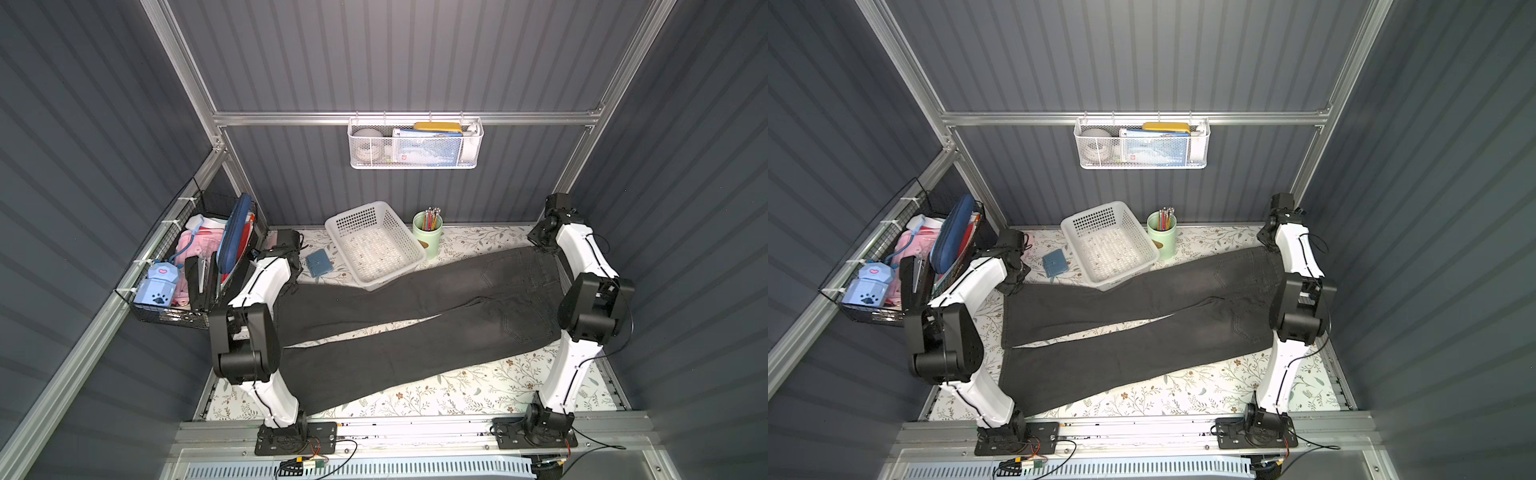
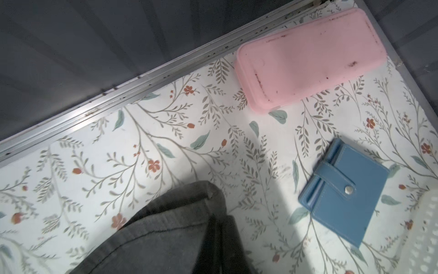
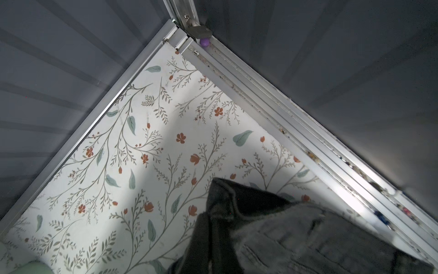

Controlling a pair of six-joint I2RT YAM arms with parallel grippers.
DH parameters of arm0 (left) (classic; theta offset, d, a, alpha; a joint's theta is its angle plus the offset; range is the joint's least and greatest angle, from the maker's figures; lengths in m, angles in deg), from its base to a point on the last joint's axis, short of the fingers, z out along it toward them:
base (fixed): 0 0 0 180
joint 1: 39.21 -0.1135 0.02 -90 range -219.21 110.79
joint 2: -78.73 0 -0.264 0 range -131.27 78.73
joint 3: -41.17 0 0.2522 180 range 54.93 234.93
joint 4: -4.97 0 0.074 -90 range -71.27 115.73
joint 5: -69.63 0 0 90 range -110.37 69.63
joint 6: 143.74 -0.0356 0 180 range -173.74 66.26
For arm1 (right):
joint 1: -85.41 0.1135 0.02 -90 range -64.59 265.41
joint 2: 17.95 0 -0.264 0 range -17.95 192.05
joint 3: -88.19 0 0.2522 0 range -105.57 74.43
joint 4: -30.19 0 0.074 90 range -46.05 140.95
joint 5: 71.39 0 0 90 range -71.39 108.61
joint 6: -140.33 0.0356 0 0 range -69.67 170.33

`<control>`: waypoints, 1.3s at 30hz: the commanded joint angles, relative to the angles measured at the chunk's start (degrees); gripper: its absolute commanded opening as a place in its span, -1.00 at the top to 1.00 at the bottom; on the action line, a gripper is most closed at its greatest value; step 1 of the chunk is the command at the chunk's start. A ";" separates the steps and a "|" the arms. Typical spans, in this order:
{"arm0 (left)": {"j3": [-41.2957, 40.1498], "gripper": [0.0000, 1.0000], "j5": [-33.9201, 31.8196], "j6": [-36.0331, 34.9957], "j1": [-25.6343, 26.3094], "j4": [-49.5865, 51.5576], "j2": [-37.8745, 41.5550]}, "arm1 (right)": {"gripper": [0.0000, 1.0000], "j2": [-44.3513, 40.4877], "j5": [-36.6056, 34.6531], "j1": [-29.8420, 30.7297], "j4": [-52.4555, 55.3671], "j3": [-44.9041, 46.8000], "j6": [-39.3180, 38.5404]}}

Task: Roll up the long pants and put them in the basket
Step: Fold the long pant at the center of the board.

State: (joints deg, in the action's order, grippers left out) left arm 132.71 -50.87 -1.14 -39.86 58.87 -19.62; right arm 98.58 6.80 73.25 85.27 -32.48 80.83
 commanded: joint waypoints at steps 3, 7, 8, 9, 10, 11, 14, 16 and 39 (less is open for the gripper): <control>-5.37 1.00 0.68 2.41 1.02 10.52 9.27 | 1.00 -5.63 -1.29 -0.47 -1.24 9.16 1.68; -9.69 1.00 3.16 2.52 3.20 13.01 15.90 | 1.00 -9.44 -4.04 -0.56 -2.73 15.03 1.86; -10.66 1.00 3.09 2.64 4.35 13.18 17.74 | 1.00 -10.44 -4.17 -0.58 -4.05 16.51 1.81; -11.51 1.00 2.68 2.77 5.33 13.38 19.67 | 1.00 -11.73 -4.19 -0.58 -5.48 17.94 1.59; -12.15 1.00 2.17 2.97 6.06 13.36 21.31 | 1.00 -12.57 -4.22 -0.51 -6.43 18.87 1.69; -12.78 1.00 1.69 3.39 6.60 13.27 23.28 | 1.00 -13.63 -4.18 -0.60 -8.15 19.99 1.52; -13.66 1.00 0.28 3.32 6.79 13.10 28.11 | 1.00 -16.36 -6.27 -0.86 -10.83 21.78 2.02; -13.33 1.00 -0.82 2.52 6.82 14.12 30.04 | 1.00 -18.28 -7.98 -1.56 -12.72 23.27 2.67; -20.59 1.00 15.01 -2.55 6.88 37.37 43.01 | 1.00 -36.29 -26.52 -10.85 -12.64 48.67 14.19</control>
State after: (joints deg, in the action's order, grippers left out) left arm 113.46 -39.48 -2.54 -32.97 91.48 23.42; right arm 64.00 -10.91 63.11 70.71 14.34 91.52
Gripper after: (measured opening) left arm 0.044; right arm 0.049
